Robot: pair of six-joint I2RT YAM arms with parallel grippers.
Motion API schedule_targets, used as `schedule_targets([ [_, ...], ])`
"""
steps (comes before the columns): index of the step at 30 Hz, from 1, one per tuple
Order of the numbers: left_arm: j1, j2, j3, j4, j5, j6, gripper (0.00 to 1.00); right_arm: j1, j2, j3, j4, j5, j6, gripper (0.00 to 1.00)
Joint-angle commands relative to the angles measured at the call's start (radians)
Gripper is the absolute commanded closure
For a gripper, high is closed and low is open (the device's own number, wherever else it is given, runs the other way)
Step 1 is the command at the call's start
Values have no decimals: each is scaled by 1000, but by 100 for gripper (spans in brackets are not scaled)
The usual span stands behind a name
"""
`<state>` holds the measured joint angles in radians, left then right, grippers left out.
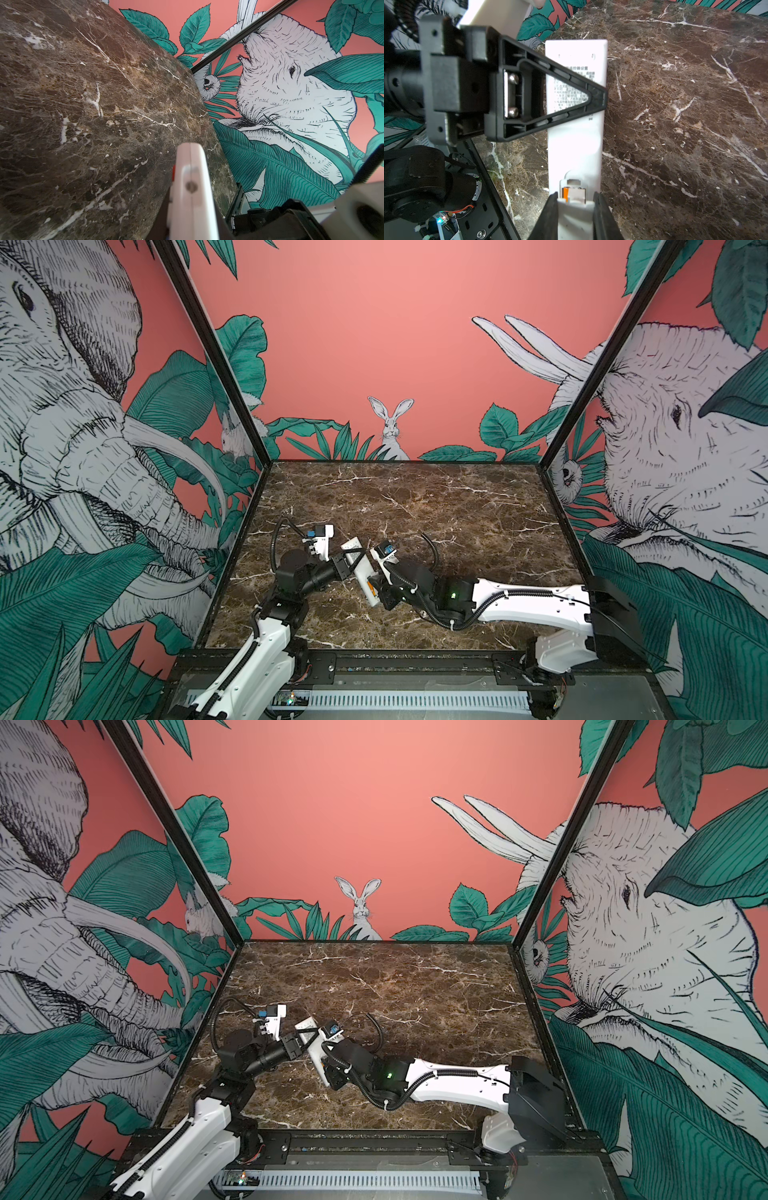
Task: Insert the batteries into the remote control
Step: 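Lower the cover over the orange batteries at the remote's compartment end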
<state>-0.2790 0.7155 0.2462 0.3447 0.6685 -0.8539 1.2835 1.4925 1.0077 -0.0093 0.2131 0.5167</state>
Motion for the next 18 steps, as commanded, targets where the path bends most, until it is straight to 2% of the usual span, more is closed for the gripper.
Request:
schedule_targets([
  [1,-2,-22,-2,16,0,-10,100,11,12,-7,44,-1,22,93],
  [18,-2,-27,-4,17,-1,-13,100,15,42,-40,69,3,32,94],
])
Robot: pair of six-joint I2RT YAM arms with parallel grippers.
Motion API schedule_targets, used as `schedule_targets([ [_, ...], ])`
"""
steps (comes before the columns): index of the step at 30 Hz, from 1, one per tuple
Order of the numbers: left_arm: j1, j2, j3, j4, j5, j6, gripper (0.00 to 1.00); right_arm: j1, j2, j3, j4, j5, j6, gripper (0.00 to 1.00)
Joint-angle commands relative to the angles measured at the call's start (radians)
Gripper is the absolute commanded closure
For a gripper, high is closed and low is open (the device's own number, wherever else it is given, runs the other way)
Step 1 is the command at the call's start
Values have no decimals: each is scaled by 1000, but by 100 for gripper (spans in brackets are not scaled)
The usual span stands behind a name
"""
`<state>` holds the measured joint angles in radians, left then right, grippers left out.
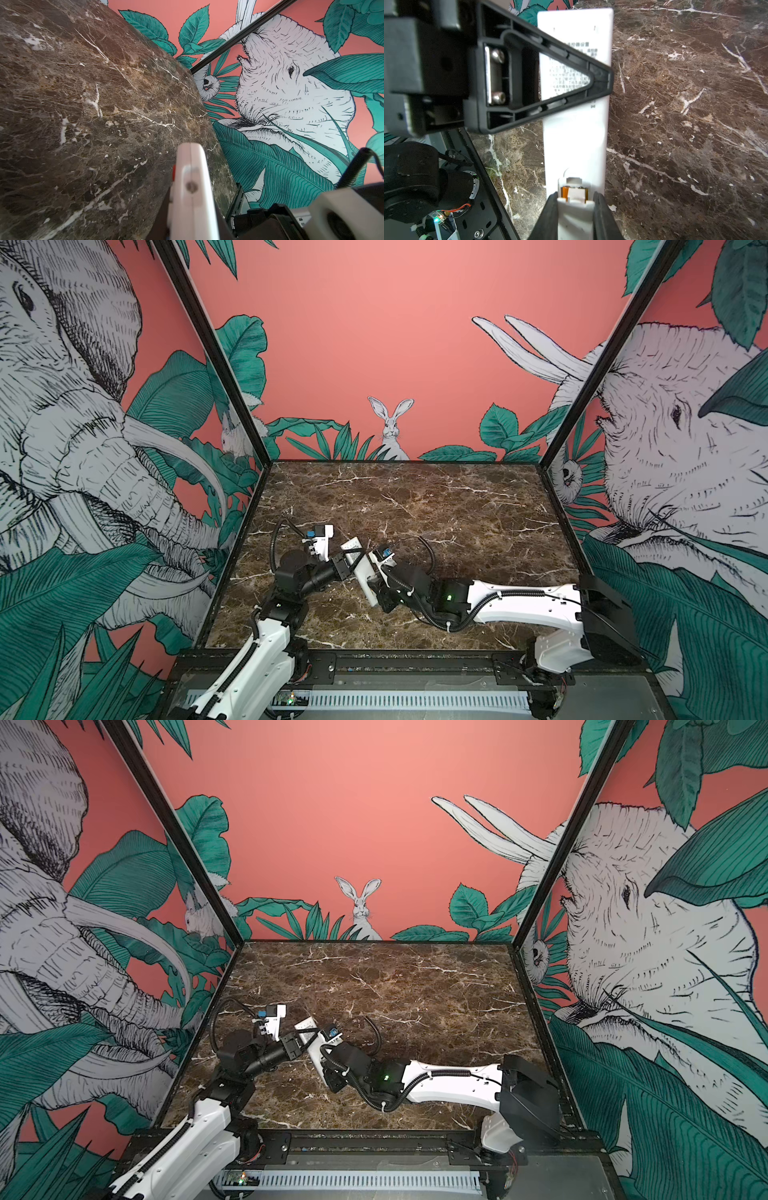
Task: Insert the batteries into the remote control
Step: 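Lower the cover over the orange batteries at the remote's compartment end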
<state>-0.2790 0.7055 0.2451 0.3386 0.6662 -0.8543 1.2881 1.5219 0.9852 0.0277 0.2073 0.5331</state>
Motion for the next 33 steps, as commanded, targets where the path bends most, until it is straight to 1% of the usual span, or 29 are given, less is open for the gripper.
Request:
schedule_targets([
  [1,-2,-17,-3,22,2,-13,100,10,13,-19,34,8,15,94],
  [7,-1,-19,-6,23,1,-14,100,10,20,-26,24,12,17,93],
  [10,0,-20,-7,25,1,-16,100,10,21,-28,27,12,20,91],
  [26,0,-16,-9,36,3,-22,100,11,20,-6,24,4,4,58],
  [33,0,-14,-10,39,3,-23,100,11,3,1,14,3,-13,49],
])
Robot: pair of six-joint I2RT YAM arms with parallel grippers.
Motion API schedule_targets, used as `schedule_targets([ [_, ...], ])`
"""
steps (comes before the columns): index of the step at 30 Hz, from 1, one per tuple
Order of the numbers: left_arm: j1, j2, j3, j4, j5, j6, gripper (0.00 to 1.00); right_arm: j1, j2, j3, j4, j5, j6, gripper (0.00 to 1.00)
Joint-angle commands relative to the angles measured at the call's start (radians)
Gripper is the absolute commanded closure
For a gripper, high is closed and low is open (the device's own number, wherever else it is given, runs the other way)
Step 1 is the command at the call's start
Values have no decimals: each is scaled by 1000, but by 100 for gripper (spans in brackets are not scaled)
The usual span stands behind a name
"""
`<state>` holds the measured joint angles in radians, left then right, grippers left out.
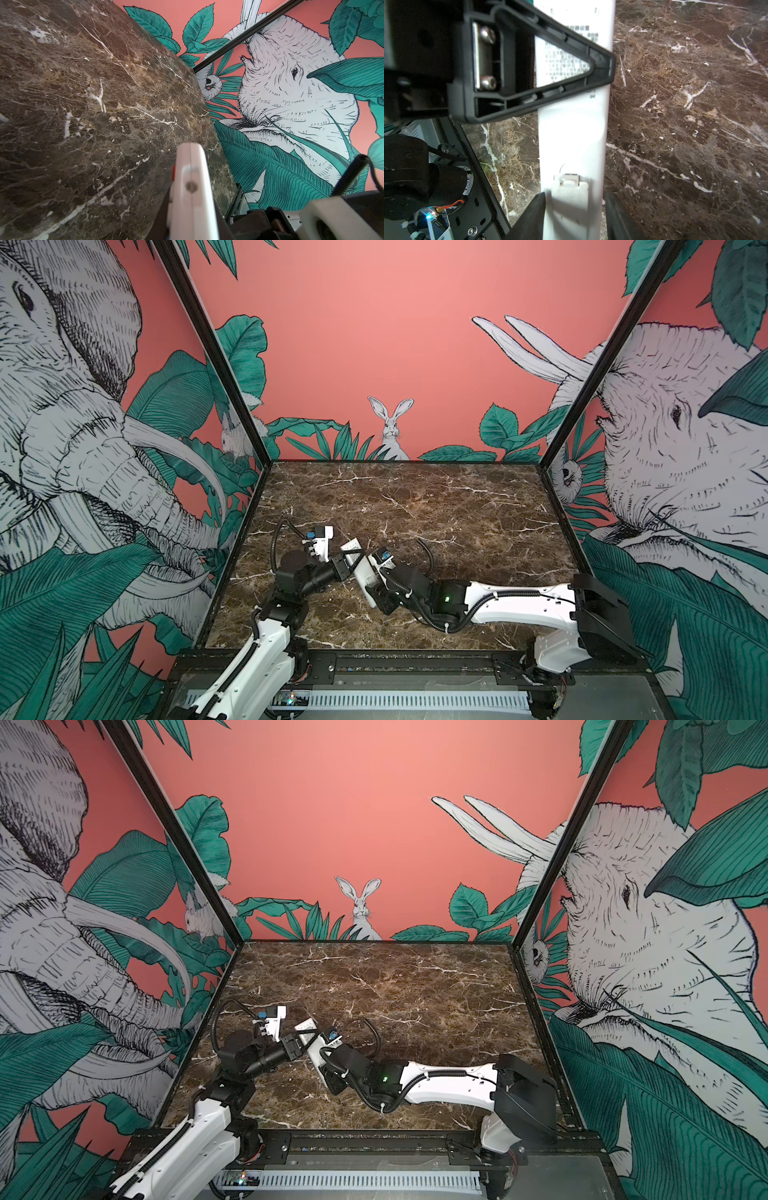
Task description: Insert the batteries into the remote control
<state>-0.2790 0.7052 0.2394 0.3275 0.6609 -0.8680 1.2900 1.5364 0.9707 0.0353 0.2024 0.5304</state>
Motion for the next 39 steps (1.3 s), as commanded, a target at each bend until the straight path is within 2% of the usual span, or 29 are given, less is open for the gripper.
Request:
schedule_targets([
  [1,0,-13,-4,50,8,-9,100,9,-16,19,4,5,-14,47],
  [14,0,-16,-18,56,6,-12,100,9,-75,80,-98,-27,-102,37],
  [20,0,-25,-25,53,9,-10,100,-7,-103,84,-158,5,-110,37],
  [39,0,-37,-26,43,9,-9,100,-75,-78,60,-159,-53,-75,40],
])
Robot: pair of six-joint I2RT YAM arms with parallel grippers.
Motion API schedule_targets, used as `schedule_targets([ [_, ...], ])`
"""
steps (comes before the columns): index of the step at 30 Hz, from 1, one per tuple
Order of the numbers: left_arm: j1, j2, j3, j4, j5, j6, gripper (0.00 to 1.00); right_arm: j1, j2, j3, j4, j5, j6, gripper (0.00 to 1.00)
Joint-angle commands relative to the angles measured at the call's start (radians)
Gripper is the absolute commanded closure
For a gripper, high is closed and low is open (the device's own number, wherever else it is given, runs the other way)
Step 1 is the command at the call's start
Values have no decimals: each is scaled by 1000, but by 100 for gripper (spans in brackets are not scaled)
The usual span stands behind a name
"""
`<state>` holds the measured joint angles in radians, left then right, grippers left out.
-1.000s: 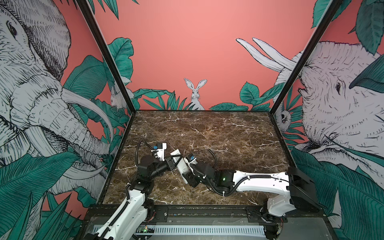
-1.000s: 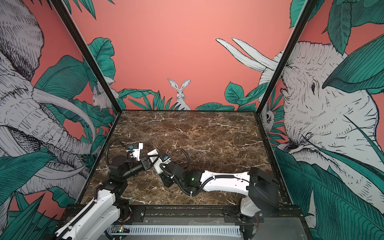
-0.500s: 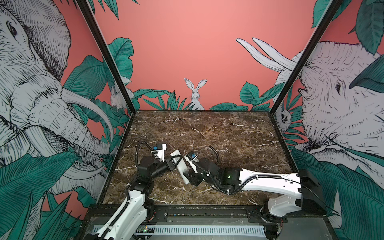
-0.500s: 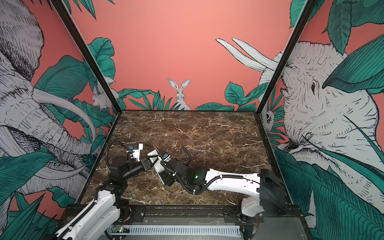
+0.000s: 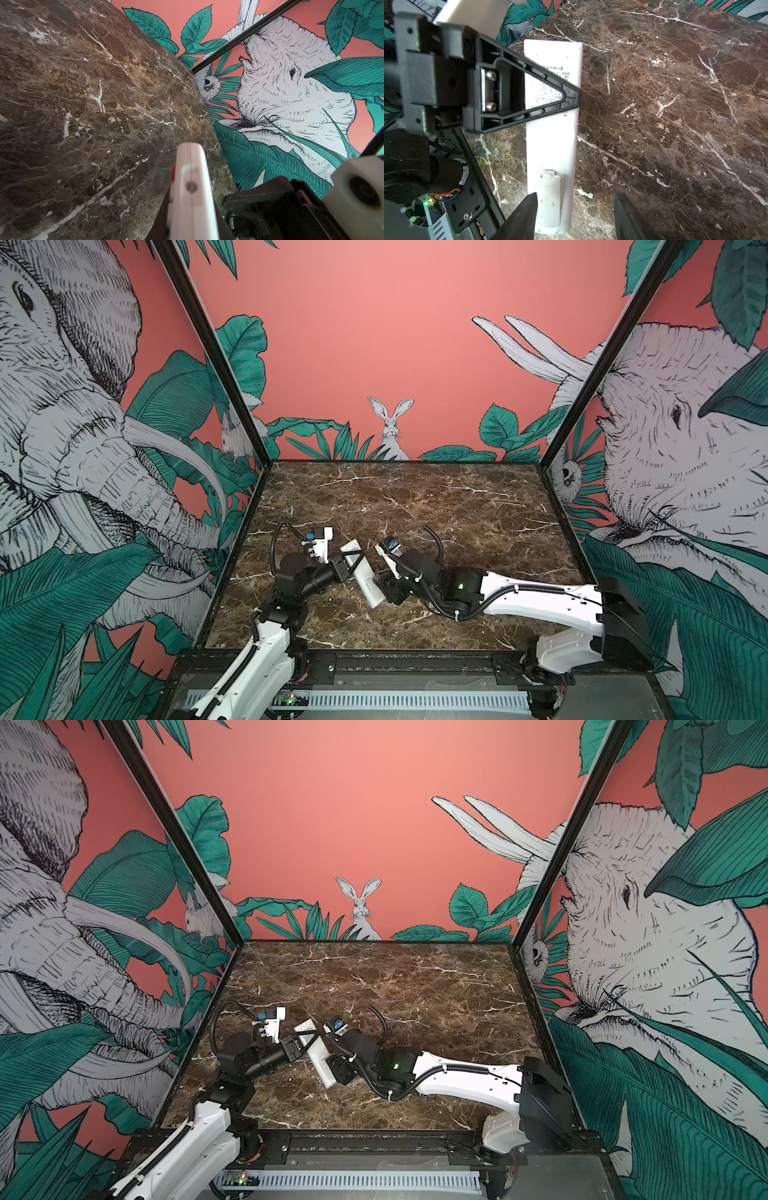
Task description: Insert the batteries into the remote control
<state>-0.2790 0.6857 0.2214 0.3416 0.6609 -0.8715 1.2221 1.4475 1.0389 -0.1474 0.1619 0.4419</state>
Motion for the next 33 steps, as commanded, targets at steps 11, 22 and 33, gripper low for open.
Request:
schedule_targets([
  [11,1,-18,-11,31,9,-6,100,-14,54,-8,50,-37,26,41],
  [22,1,-22,-13,31,10,-8,100,-24,70,-26,69,-35,40,41],
  [33,0,-23,-13,28,11,-7,100,-33,95,-36,85,-46,48,42],
])
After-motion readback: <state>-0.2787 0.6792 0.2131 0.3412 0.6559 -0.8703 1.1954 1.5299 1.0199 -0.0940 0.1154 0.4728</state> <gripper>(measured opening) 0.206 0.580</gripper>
